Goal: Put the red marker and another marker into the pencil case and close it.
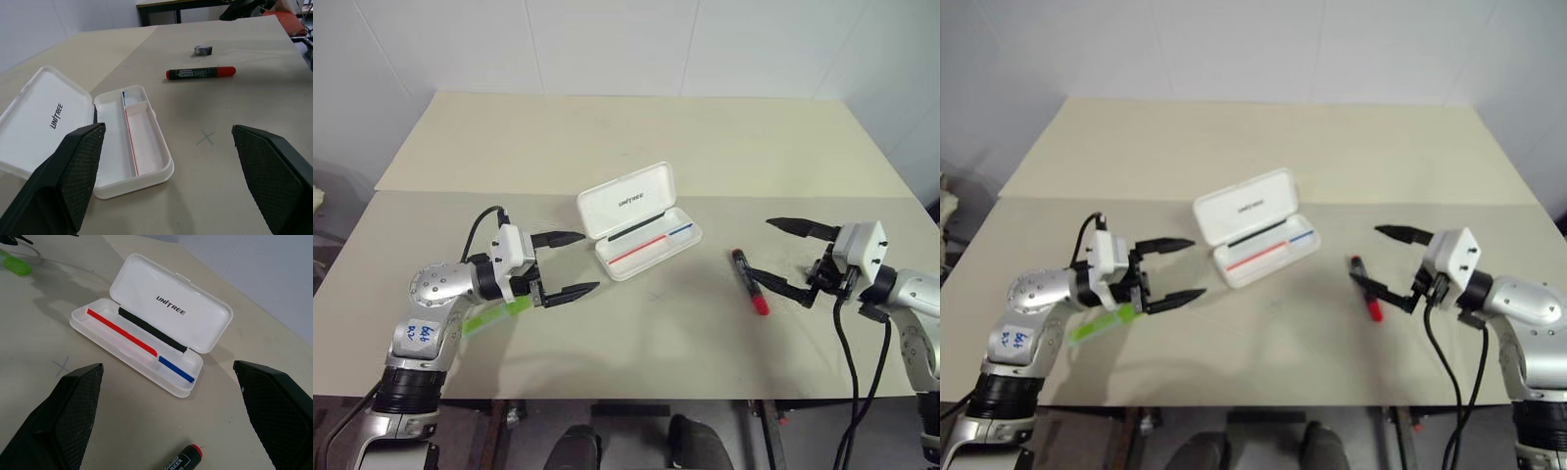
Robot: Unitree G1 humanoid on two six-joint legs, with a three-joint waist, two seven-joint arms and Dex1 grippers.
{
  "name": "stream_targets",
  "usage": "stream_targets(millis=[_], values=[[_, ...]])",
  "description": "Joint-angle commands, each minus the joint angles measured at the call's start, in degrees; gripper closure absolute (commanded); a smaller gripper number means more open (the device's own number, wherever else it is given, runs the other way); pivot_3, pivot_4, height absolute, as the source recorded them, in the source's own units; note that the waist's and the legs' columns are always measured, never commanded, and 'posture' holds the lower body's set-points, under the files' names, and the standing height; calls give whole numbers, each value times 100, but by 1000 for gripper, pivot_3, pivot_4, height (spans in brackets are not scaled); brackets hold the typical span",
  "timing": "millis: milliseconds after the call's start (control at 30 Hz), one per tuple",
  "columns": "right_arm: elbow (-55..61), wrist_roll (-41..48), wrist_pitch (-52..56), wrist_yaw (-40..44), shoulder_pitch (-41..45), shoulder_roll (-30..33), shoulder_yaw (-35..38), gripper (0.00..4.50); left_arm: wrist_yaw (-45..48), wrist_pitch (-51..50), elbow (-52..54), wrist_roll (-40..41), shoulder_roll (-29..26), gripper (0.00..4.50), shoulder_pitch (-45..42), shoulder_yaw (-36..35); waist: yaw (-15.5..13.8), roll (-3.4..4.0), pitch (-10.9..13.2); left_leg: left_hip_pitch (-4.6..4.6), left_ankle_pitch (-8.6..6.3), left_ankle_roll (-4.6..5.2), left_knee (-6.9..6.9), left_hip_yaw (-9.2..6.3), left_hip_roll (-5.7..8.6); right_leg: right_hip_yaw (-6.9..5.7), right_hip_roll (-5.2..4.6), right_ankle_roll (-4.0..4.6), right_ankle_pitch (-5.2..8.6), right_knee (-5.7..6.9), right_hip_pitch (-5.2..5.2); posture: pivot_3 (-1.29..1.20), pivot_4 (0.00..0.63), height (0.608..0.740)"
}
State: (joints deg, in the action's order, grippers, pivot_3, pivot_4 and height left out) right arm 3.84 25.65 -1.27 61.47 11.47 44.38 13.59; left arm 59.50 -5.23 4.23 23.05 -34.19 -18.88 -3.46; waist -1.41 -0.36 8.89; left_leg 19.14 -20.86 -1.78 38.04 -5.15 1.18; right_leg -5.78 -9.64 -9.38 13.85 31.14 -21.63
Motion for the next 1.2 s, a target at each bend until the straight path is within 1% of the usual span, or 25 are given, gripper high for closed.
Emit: stream_targets(millis=[33, 133, 333, 567, 600, 633, 733, 867, 1033, 1200], values=[[-25, 8, -113, 73, 202, 21, 6, 0, -59, -67, 302, 125, -73, 57, -28, -125, 10, 1, 0, 0, 0, 0, 0, 0, 0, 0, 0, 0, 0, 0, 0, 0, 150, 740], [-49, -54, -163, 162, 209, -62, -151, 0, -34, -116, 374, 115, -85, 57, 27, -77, 4, 0, 0, -1, 0, 0, -1, 0, -1, -1, 0, 0, 0, 0, 0, 0, 150, 740], [392, 86, 73, 165, 22, -123, -315, 0, -262, -411, 738, 135, -10, 57, 89, -18, 6, 1, 1, 1, -1, -1, -1, 1, -1, 0, 0, 0, 0, -3, 0, 0, 150, 740], [145, -92, -42, 130, 271, -321, -537, 0, -160, -243, 642, 60, -97, 57, 343, -101, 9, 1, 0, -3, -1, -1, 0, 3, -1, 1, 0, 1, 0, -2, 0, 0, 150, 740], [133, -101, -56, 121, 299, -350, -557, 0, -189, -184, 537, -2, -88, 488, 351, -105, 6, 1, 1, -3, -1, -1, -1, 3, -1, 0, 0, 1, 0, -2, 0, 0, 150, 740], [176, -126, -65, 85, 285, -391, -590, 0, -183, -106, 453, -31, -96, 663, 398, -135, 4, 1, 0, -2, -1, -1, -1, 2, -2, 0, 0, 1, 0, -3, 0, 0, 150, 740], [234, -105, -36, 104, 281, -367, -561, 0, -321, 9, 137, -287, -80, 1682, 252, -20, -4, 1, 0, -1, -1, -1, -1, 3, -1, 0, 0, 1, -1, -4, 0, 0, 150, 740], [295, -69, 27, 187, 331, -321, -599, 0, -227, 37, -148, -480, 23, 1682, -68, 299, -11, 1, 0, 2, -1, -1, -1, 3, -1, -2, 0, 1, -1, -4, 0, 0, 150, 740], [304, -86, 87, 326, 457, -302, -706, 0, -267, -128, -439, -711, 285, 1682, -516, 757, 6, 0, 0, -1, -1, -1, 0, 6, -1, -2, 0, 0, -1, -3, 1, 0, 150, 740], [415, -133, 151, 261, 527, -360, -768, 0, -340, -177, -673, -921, 450, 1682, -733, 991, 6, 0, 0, -4, -1, 0, 0, 11, -1, -2, 0, 0, -1, -3, 1, 0, 150, 740]])
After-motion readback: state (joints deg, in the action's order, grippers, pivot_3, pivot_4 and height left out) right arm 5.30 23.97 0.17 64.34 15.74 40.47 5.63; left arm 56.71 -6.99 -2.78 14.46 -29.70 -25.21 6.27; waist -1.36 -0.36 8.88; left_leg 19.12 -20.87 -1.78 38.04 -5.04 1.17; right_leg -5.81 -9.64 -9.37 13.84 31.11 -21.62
